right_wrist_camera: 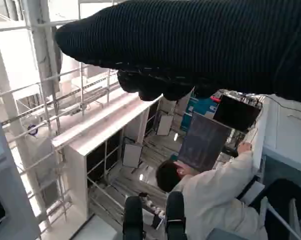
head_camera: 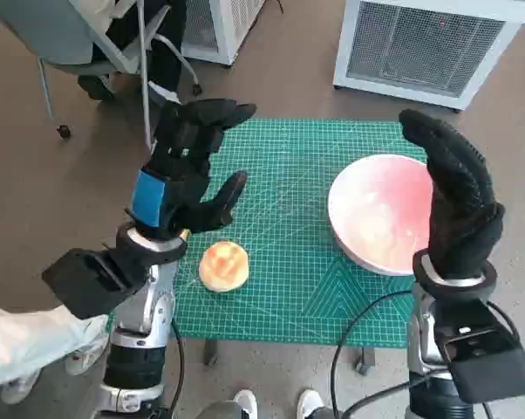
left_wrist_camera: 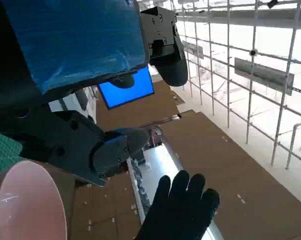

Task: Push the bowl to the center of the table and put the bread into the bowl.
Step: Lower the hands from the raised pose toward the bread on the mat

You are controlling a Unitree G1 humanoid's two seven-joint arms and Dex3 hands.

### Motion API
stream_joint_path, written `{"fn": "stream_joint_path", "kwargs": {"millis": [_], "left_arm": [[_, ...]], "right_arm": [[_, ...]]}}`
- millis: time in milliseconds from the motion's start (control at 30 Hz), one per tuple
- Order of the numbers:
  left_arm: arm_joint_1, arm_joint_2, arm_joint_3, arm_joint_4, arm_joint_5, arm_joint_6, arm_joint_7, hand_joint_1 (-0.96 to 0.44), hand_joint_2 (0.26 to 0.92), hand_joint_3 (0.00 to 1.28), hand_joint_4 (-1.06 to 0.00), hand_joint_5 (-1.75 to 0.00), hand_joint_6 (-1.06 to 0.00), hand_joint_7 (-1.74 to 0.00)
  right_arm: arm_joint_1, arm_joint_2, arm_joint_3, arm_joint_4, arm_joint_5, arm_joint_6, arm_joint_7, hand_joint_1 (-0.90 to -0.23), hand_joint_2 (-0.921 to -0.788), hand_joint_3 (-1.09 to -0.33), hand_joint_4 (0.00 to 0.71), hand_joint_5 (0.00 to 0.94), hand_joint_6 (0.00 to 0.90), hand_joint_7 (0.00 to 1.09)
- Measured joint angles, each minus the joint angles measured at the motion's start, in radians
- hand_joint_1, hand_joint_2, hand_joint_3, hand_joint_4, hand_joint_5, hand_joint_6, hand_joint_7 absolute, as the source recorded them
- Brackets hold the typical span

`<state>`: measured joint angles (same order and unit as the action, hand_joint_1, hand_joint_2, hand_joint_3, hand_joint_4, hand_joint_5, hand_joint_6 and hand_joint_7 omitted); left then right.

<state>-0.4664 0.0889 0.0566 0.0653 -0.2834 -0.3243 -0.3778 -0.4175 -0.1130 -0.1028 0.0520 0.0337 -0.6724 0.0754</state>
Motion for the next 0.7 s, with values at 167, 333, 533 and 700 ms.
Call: {"fn": "stream_joint_path", "kwargs": {"millis": [167,333,533,700], "left_arm": [[0.0,0.0,0.001,0.0,0.0,0.0,0.0,-0.24,0.706,0.76,0.0,-0.85,0.0,-1.08],[0.0,0.0,0.001,0.0,0.0,0.0,0.0,-0.24,0.708,0.75,0.0,-0.85,0.0,-1.08],[0.0,0.0,0.001,0.0,0.0,0.0,0.0,-0.24,0.711,0.75,0.0,-0.85,0.0,-1.08],[0.0,0.0,0.002,0.0,0.0,0.0,0.0,-0.24,0.715,0.74,0.0,-0.85,0.0,-1.07]], "right_arm": [[0.001,0.0,0.0,0.001,0.0,-0.001,-0.001,-0.402,-0.921,-0.508,0.44,0.003,0.104,0.74],[0.002,0.0,0.0,0.005,0.001,-0.003,-0.001,-0.404,-0.921,-0.506,0.442,0.003,0.106,0.74],[0.005,0.0,-0.002,0.006,0.002,-0.004,-0.001,-0.404,-0.921,-0.505,0.442,0.003,0.109,0.73],[0.005,0.0,-0.004,0.006,0.002,-0.004,-0.001,-0.401,-0.921,-0.505,0.441,0.002,0.11,0.73]]}}
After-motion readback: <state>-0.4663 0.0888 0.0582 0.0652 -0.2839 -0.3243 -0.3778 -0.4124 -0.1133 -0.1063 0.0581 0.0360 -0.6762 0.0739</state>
